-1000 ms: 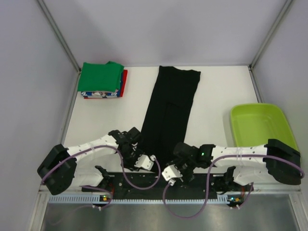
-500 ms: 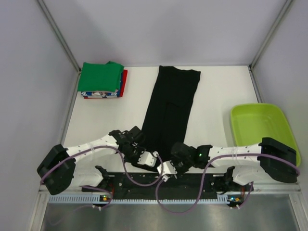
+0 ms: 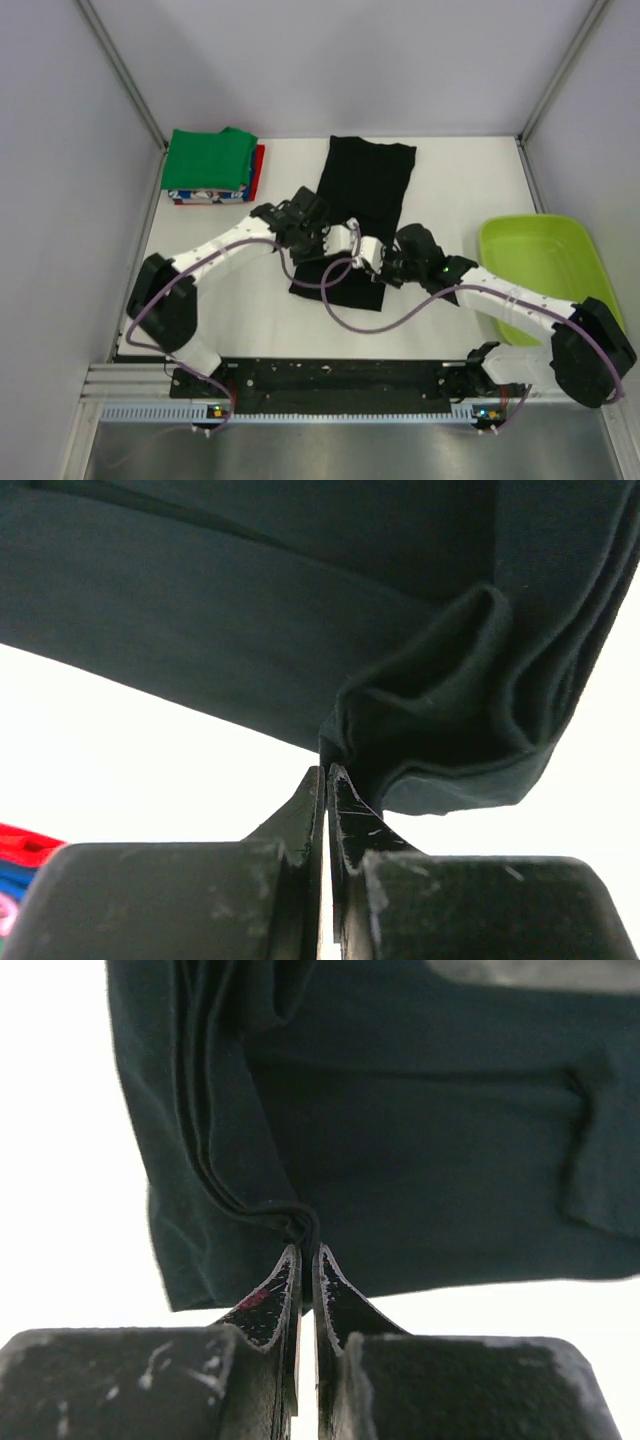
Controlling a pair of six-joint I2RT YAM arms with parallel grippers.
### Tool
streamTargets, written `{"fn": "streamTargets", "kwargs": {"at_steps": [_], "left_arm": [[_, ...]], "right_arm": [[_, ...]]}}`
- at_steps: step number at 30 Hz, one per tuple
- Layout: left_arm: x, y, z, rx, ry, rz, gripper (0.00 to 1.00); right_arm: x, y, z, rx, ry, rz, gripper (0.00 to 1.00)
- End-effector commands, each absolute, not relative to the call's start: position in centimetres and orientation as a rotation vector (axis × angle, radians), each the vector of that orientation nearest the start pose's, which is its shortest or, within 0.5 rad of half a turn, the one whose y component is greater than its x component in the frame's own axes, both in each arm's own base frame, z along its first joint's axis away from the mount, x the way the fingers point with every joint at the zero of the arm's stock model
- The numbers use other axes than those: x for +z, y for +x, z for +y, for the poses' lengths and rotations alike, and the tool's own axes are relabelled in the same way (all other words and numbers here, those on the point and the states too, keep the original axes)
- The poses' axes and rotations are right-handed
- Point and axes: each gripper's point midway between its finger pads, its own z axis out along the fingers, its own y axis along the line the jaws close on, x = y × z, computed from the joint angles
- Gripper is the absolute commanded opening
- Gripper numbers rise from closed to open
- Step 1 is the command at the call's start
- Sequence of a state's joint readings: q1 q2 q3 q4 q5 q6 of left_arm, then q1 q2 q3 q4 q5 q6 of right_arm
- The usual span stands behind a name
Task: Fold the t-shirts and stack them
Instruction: Fold the folded rectangular tshirt in 1/3 of the way
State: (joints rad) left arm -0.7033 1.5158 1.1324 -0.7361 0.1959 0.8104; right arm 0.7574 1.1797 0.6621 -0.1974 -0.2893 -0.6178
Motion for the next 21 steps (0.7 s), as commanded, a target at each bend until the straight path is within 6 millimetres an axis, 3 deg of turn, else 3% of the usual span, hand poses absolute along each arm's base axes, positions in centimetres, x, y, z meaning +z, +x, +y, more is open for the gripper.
{"fn": "streamTargets", "kwargs": {"at_steps": [1, 6, 11, 21], "left_arm": [[11.0, 33.1, -24.1, -0.086, 1.726, 2.007, 0.0], [10.2, 38.5, -24.5, -0.084, 1.636, 2.09, 0.0], [10.9, 44.0, -24.2, -0.014, 1.505, 2.11, 0.0], [8.7, 47.4, -24.5, 0.058, 1.477, 2.077, 0.0]], "right_arm": [[13.2, 30.2, 23.7, 0.283, -1.274, 1.665, 0.0], [12.3, 36.2, 21.1, 0.133, -1.164, 1.707, 0.0], [12.1, 39.6, 20.3, 0.087, -1.127, 1.705, 0.0], [10.0, 42.8, 19.8, 0.052, -1.16, 1.754, 0.0]]}}
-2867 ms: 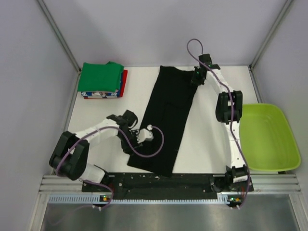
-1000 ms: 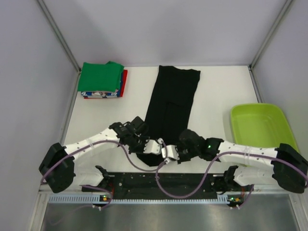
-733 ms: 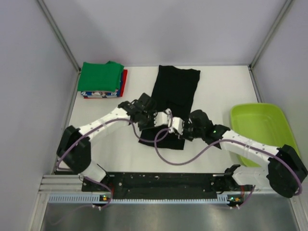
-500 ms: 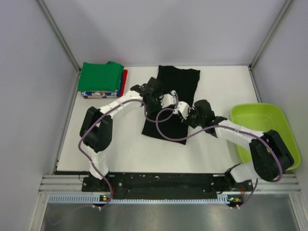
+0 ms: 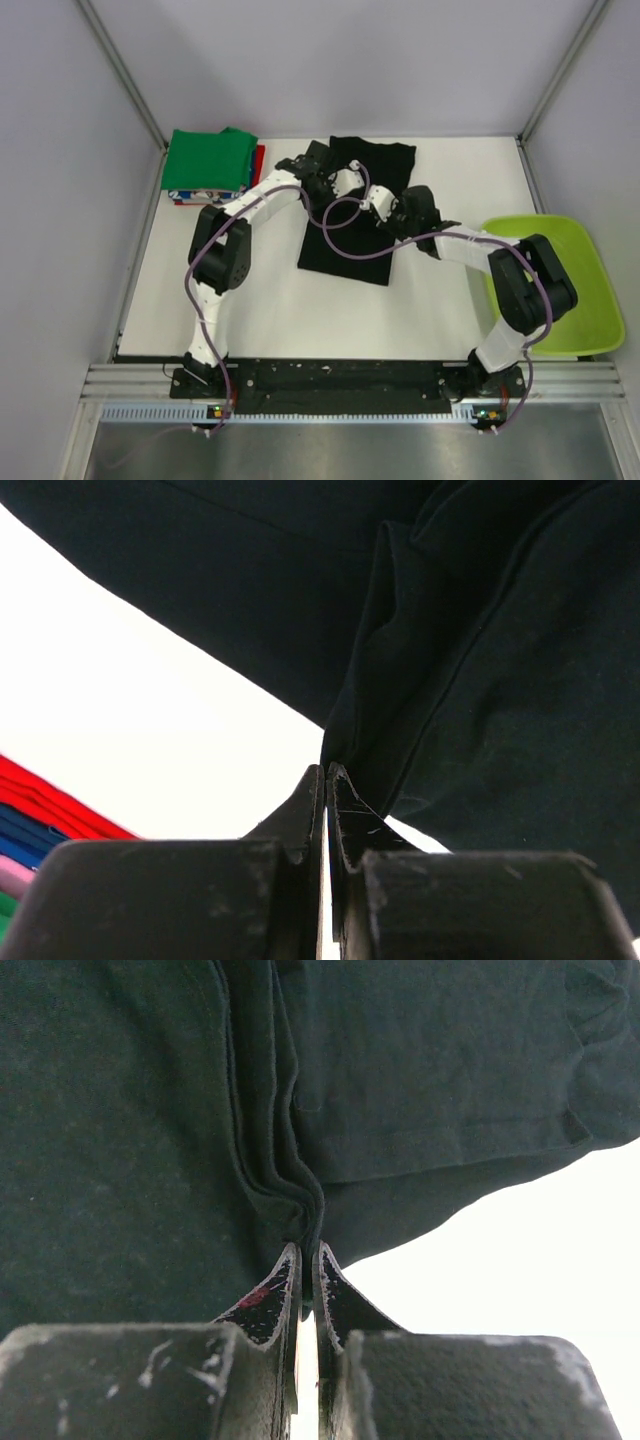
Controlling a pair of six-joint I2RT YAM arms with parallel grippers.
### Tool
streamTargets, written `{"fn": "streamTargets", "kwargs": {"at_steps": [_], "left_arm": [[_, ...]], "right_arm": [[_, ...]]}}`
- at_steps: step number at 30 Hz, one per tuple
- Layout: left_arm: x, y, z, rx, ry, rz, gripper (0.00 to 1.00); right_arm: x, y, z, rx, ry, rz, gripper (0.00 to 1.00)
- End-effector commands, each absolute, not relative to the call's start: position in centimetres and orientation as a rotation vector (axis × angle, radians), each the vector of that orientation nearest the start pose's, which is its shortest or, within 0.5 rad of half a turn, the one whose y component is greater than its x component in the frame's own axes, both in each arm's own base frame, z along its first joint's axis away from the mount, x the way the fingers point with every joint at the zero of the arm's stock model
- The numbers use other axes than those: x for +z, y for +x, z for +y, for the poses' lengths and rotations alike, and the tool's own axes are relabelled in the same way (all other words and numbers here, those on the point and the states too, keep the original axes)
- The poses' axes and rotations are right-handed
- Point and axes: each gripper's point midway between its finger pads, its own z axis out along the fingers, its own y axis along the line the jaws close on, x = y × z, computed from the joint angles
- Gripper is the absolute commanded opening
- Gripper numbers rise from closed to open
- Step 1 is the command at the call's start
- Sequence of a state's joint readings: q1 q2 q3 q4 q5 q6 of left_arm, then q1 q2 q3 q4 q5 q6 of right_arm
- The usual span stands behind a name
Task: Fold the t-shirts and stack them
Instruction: Fold the folded rectangular tshirt in 1/3 of the way
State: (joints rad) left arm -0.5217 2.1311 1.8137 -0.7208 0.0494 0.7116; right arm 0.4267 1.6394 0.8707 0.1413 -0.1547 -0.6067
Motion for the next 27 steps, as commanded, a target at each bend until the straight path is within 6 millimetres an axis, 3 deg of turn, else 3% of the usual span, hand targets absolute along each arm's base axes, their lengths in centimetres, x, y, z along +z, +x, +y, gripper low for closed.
{"fn": "streamTargets", "kwargs": {"at_steps": [1, 3, 6, 7, 9, 12, 14, 15, 16, 19, 21, 22, 24, 27], "left_arm": [[8.6, 47.7, -24.7, 0.06, 1.478, 2.071, 0.0], [8.4, 48.4, -24.2, 0.123, 1.458, 2.077, 0.02], [9.3, 50.5, -23.5, 0.236, 1.362, 2.051, 0.29], [10.4, 51.9, -22.9, 0.316, 1.291, 2.026, 0.37], [13.5, 54.2, -21.8, 0.412, 1.156, 1.97, 0.48], [17.6, 54.4, -20.9, 0.335, 1.085, 1.954, 0.51], [18.2, 52.2, -20.9, 0.215, 1.147, 1.952, 0.52], [19.5, 50.3, -21.5, 0.145, 1.216, 1.902, 0.52], [18.9, 48.0, -22.0, 0.066, 1.326, 1.859, 0.52], [15.8, 40.5, -23.0, -0.16, 1.618, 1.706, 0.5], [13.5, 36.4, -23.2, -0.275, 1.778, 1.592, 0.5], [12.4, 34.9, -23.0, -0.312, 1.833, 1.568, 0.5], [10.2, 32.5, -22.5, -0.39, 1.918, 1.569, 0.52], [8.2, 31.0, -22.3, -0.397, 1.98, 1.576, 0.54]], "right_arm": [[9.7, 43.1, 19.5, 0.029, -1.153, 1.77, 0.0], [9.4, 44.1, 18.6, -0.027, -1.108, 1.806, 0.01], [10.2, 46.1, 16.6, -0.11, -0.977, 1.848, 0.22], [10.8, 46.7, 15.6, -0.138, -0.915, 1.861, 0.3], [12.5, 46.6, 15.8, -0.065, -0.867, 1.864, 0.41], [16.2, 44.6, 17.0, 0.04, -0.889, 1.785, 0.52], [17.9, 42.4, 17.3, 0.099, -0.888, 1.733, 0.54], [18.3, 40.9, 17.5, 0.126, -0.911, 1.7, 0.55], [18.3, 39.3, 18.1, 0.145, -0.962, 1.666, 0.55], [15.1, 31.9, 20.3, 0.206, -1.322, 1.543, 0.57], [11.3, 26.9, 21.3, 0.236, -1.583, 1.501, 0.61], [10.3, 25.5, 21.6, 0.229, -1.666, 1.473, 0.61], [8.8, 24.1, 21.9, 0.245, -1.725, 1.489, 0.61], [6.8, 23.8, 21.7, 0.267, -1.752, 1.565, 0.61]]}}
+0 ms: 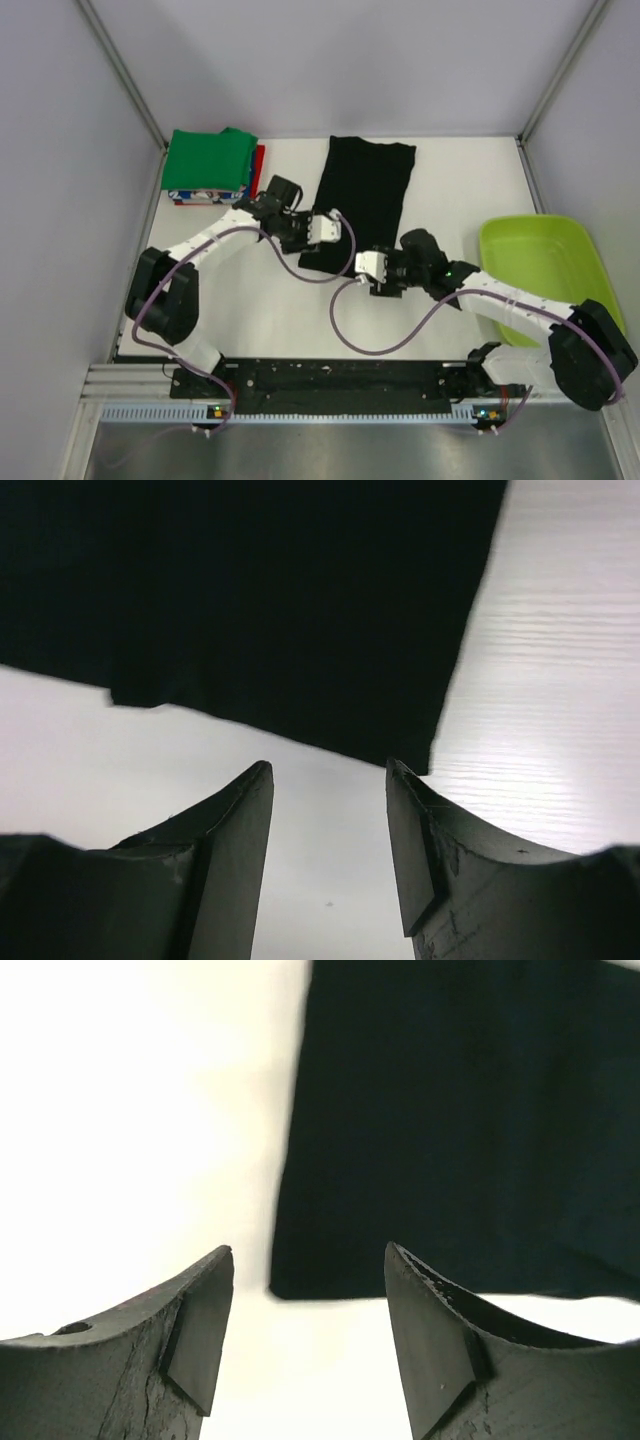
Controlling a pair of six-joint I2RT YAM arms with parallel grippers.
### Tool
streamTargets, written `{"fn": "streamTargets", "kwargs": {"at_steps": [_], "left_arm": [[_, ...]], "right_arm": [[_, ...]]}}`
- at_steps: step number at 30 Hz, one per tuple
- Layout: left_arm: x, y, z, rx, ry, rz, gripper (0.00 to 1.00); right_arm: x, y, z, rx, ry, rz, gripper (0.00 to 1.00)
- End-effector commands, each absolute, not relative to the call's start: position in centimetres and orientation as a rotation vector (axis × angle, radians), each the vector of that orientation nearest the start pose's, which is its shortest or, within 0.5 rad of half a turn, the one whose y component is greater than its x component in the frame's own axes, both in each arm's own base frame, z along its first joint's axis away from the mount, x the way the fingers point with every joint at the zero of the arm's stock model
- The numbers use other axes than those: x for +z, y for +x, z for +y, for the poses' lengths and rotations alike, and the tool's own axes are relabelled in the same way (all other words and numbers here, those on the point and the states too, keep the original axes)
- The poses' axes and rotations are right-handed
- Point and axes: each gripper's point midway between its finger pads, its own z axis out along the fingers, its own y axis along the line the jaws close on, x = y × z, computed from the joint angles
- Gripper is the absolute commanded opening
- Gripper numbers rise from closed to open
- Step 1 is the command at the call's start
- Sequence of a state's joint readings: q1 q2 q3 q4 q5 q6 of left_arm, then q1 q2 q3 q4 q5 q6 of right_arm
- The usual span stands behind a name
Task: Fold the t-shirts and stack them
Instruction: Fold the folded rectangular tshirt in 1/3 of the way, then grab one side of the 2/3 rectangular tshirt with both arms, then fold the long partially folded tshirt into a neat square
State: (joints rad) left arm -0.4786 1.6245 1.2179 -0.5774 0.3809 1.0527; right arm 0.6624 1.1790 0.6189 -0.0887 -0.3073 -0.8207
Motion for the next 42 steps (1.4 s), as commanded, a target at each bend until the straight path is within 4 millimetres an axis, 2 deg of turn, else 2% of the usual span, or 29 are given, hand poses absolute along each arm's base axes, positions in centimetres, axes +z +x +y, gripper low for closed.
{"fn": "streamTargets", "kwargs": {"at_steps": [1, 4, 7, 10, 12, 14, 15, 18, 20, 23, 25, 27, 29, 32, 35, 37, 39, 42], "left_arm": [[7.5, 30.5, -22.2, -0.399, 1.998, 1.583, 0.54], [5.9, 29.4, -22.6, -0.414, 2.041, 1.589, 0.54], [4.3, 29.3, -22.6, -0.4, 2.071, 1.629, 0.54], [3.0, 30.2, -22.0, -0.333, 2.07, 1.678, 0.54], [2.5, 31.4, -21.5, -0.244, 2.045, 1.724, 0.52], [2.2, 31.9, -21.2, -0.205, 2.044, 1.741, 0.45], [2.0, 31.9, -21.0, -0.196, 2.044, 1.749, 0.37], [1.9, 32.0, -20.9, -0.171, 2.041, 1.769, 0.0], [2.5, 31.7, -20.9, -0.177, 2.022, 1.803, 0.0], [4.0, 30.1, -20.4, -0.231, 2.014, 1.86, 0.0], [5.2, 28.1, -19.7, -0.279, 2.027, 1.874, 0.0], [6.3, 25.4, -18.9, -0.349, 2.053, 1.881, 0.0], [8.1, 22.2, -18.0, -0.435, 2.081, 1.874, 0.0], [10.5, 17.0, -16.6, -0.593, 2.126, 1.884, 0.0], [13.0, 12.7, -15.6, -0.749, 2.137, 1.934, 0.0], [14.4, 11.1, -15.4, -0.779, 2.13, 1.942, 0.0], [15.9, 10.3, -15.6, -0.758, 2.12, 1.897, 0.0], [19.3, 11.3, -16.7, -0.715, 2.021, 1.852, 0.0]], "right_arm": [[6.2, 23.9, 21.5, 0.257, -1.765, 1.593, 0.61], [4.8, 24.6, 21.2, 0.21, -1.789, 1.659, 0.58], [3.6, 25.4, 21.1, 0.171, -1.788, 1.709, 0.55], [3.2, 26.2, 21.3, 0.145, -1.765, 1.72, 0.52], [3.0, 26.7, 21.1, 0.117, -1.752, 1.739, 0.42], [3.0, 27.0, 20.9, 0.092, -1.741, 1.762, 0.25], [2.9, 27.1, 20.8, 0.084, -1.737, 1.769, 0.19], [3.0, 27.0, 20.7, 0.085, -1.737, 1.787, 0.0], [3.3, 26.5, 20.6, 0.098, -1.747, 1.812, 0.0], [4.3, 24.6, 20.8, 0.114, -1.802, 1.789, 0.0], [5.2, 22.4, 21.4, 0.157, -1.865, 1.745, 0.0], [6.3, 19.3, 21.9, 0.232, -1.942, 1.696, 0.0], [7.8, 15.2, 22.0, 0.343, -2.043, 1.642, 0.0], [10.0, 9.4, 21.0, 0.501, -2.19, 1.601, 0.0], [12.8, 5.5, 20.6, 0.594, -2.264, 1.551, 0.0], [15.1, 4.0, 20.8, 0.651, -2.267, 1.509, 0.0], [17.1, 3.5, 21.4, 0.695, -2.225, 1.466, 0.0], [18.7, 4.4, 21.5, 0.662, -2.16, 1.445, 0.0]]}}
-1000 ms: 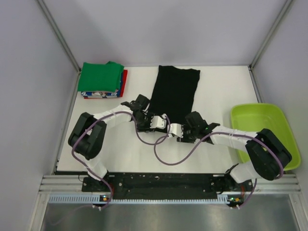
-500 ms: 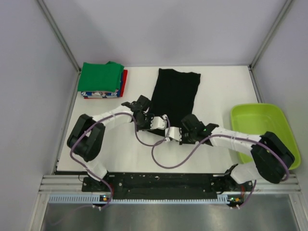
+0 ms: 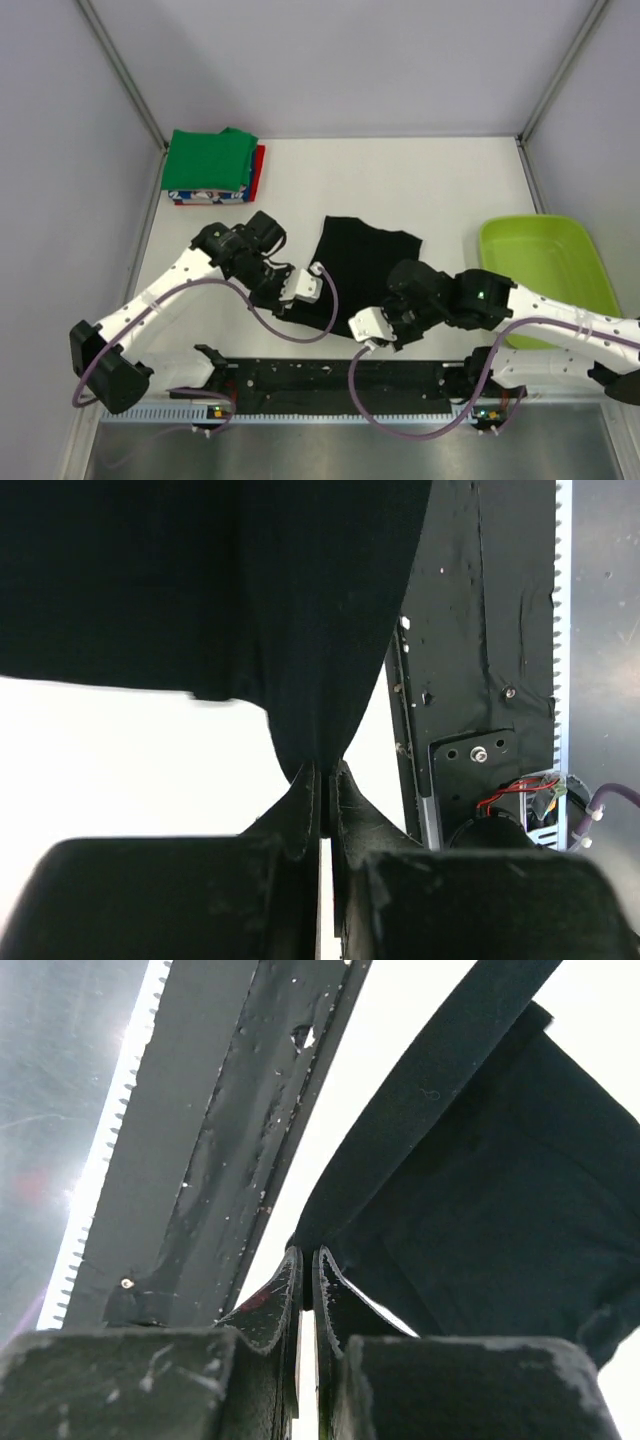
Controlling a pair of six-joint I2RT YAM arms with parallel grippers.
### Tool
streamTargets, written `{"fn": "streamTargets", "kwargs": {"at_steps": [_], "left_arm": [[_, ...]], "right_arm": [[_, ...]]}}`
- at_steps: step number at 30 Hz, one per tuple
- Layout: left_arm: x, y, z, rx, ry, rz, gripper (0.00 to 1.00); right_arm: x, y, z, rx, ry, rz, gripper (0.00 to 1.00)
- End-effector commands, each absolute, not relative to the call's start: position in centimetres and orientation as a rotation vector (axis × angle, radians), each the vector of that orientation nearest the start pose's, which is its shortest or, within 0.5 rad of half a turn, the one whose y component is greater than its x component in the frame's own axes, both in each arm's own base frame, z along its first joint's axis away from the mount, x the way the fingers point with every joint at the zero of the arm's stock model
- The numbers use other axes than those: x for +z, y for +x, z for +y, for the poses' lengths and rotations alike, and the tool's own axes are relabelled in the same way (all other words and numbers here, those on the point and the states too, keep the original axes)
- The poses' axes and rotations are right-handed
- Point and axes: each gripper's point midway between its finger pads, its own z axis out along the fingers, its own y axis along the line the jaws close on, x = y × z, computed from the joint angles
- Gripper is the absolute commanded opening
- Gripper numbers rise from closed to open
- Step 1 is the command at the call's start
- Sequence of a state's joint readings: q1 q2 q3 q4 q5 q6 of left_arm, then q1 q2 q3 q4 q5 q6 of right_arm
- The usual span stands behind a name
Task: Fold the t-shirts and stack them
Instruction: Fold the long partially folded tshirt into a neat square
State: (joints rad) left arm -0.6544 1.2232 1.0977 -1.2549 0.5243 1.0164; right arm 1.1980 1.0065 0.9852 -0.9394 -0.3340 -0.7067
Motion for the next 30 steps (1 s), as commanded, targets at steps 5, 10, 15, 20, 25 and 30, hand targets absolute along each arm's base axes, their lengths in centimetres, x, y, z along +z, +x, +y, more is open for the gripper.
{"fn": "streamTargets", "kwargs": {"at_steps": [5, 10, 15, 20, 25, 30], "left_arm": [[22.2, 18.1, -18.8, 0.637, -2.474, -2.614, 0.0], [22.4, 24.9, -20.5, 0.46, -2.421, -2.797, 0.0], [22.6, 32.4, -22.3, 0.366, -2.332, -2.941, 0.0], [20.5, 37.9, -24.4, 0.292, -2.29, -2.977, 0.0], [18.1, 41.7, -26.5, 0.274, -2.243, -3.017, 0.0], [16.8, 46.0, -28.1, 0.188, -2.239, -3.131, 0.0]], "right_arm": [[19.1, 10.3, 20.9, 0.51, -1.931, 1.653, 0.0], [20.0, 18.5, 18.5, 0.371, -1.562, 1.857, 0.0], [19.1, 23.1, 16.9, 0.323, -1.352, 2.014, 0.0], [17.6, 27.6, 14.0, 0.235, -1.116, 2.156, 0.0], [15.6, 30.8, 12.6, 0.221, -0.976, 2.226, 0.0], [12.9, 33.5, 10.5, 0.182, -0.826, 2.315, 0.0]]}}
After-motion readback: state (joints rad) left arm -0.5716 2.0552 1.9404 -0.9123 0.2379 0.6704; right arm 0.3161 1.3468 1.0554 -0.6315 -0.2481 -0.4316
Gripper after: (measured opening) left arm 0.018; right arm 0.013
